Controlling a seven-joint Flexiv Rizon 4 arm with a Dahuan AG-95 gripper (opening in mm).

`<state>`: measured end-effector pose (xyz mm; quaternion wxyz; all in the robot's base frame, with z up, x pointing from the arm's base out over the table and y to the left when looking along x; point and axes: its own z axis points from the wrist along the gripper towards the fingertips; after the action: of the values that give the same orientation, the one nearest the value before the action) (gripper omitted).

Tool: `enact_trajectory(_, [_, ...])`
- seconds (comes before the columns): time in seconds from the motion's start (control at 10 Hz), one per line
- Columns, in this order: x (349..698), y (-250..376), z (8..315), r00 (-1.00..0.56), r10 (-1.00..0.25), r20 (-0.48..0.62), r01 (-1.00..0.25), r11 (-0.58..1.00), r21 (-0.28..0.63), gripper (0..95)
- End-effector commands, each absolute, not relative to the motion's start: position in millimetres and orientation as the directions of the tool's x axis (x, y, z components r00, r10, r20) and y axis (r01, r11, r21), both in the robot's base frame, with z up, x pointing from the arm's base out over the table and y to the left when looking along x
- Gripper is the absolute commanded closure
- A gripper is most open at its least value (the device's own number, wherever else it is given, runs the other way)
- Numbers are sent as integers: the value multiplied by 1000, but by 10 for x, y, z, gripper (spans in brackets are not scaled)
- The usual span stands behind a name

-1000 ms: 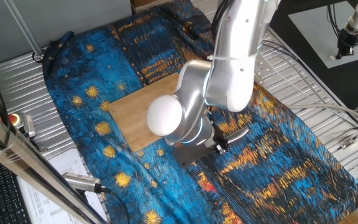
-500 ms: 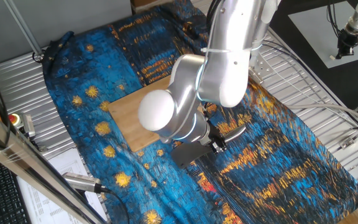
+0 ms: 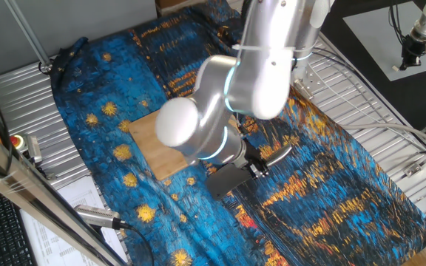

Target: Put the knife on the cutting board

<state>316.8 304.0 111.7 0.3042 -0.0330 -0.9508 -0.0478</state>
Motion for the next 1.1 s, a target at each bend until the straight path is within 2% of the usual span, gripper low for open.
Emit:
enact_trajectory(0.1, [3227,3031,1156,-803,18,596,83,993,80,950])
enact_trajectory(0.4, [3304,2949,1264,-788,-15,615,70,991,114,950])
enact_trajectory(1.1, [3411,2908,1474,-785,-21,620,70,990,123,950])
